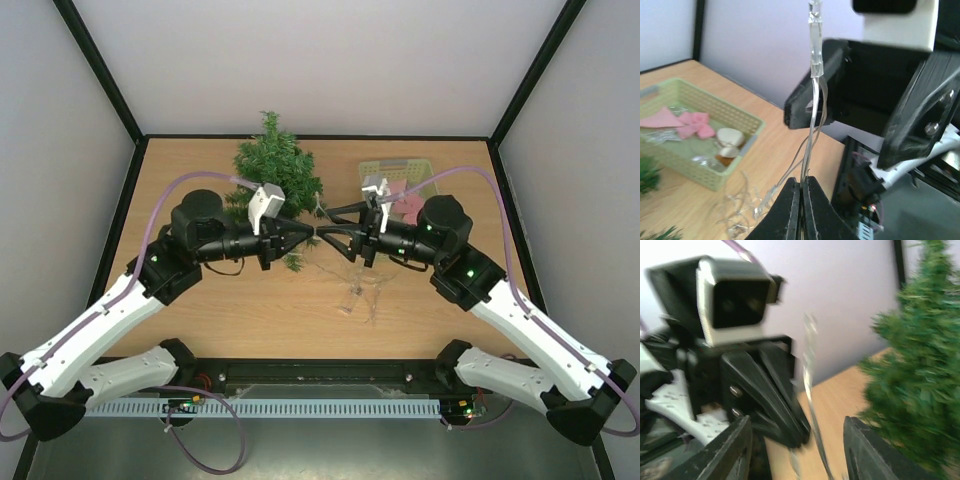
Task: Decorate the small christmas tree
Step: Pick up the decoration item from the storage box.
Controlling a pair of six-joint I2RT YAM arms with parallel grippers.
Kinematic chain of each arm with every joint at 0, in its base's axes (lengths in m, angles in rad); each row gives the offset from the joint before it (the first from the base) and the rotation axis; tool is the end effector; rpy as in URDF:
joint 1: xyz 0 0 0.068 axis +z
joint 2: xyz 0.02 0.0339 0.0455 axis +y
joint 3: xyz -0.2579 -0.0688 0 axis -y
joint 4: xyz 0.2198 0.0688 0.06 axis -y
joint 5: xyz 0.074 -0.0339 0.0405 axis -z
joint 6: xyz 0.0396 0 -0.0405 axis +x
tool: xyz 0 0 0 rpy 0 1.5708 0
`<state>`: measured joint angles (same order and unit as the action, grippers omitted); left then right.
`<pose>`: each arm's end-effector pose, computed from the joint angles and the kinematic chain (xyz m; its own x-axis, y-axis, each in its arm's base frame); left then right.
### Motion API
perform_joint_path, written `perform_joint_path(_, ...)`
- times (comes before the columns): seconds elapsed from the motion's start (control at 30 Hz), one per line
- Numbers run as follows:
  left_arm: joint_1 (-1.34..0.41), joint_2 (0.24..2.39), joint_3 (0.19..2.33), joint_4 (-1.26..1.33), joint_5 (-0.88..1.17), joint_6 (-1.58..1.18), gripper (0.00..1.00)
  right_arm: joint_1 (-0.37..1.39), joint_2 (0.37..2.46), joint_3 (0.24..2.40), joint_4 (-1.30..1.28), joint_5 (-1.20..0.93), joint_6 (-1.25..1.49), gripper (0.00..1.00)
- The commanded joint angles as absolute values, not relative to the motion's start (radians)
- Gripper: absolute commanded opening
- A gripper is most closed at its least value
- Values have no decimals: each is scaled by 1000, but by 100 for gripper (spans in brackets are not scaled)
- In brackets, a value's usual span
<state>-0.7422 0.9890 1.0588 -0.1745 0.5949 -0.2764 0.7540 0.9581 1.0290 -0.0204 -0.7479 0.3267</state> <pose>0.1321 -0.1512 0.3930 -0.3390 0.0042 -0.9408 0.9127 0.2441 -0.3277 0.1198 0.1494 0.4051 -0.2851 0.0550 -0.9569 -0.9561 0.0547 0.2880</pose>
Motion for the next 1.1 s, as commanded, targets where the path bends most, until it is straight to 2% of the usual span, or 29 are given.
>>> perform_joint_path(0.0,-745,922,1031,-246,346,-347,2,756,858,943,-118,-436,285,52)
perform_joint_path(0.07,-744,875,1012,-263,294,-378,2,756,812,885,-138,-353,269,52)
perform_joint_path(0.23,-743,792,975,-290,224,-431,2,756,718,658,-39,-348,179,48)
perform_joint_path(0.33,-742,783,963,-290,207,-458,2,756,712,594,5,-329,92,47)
perform_joint_path(0.47,-742,806,969,-309,216,-495,2,756,730,516,70,-405,-36,48)
perform_joint_path(0.67,-742,823,970,-328,238,-511,2,756,816,494,87,-403,-223,45)
perform_joint_path(0.9,-741,793,967,-344,235,-521,2,757,937,482,217,-562,-296,44)
perform_joint_path(1.07,-741,787,973,-354,243,-527,2,758,1015,462,355,-545,-299,42)
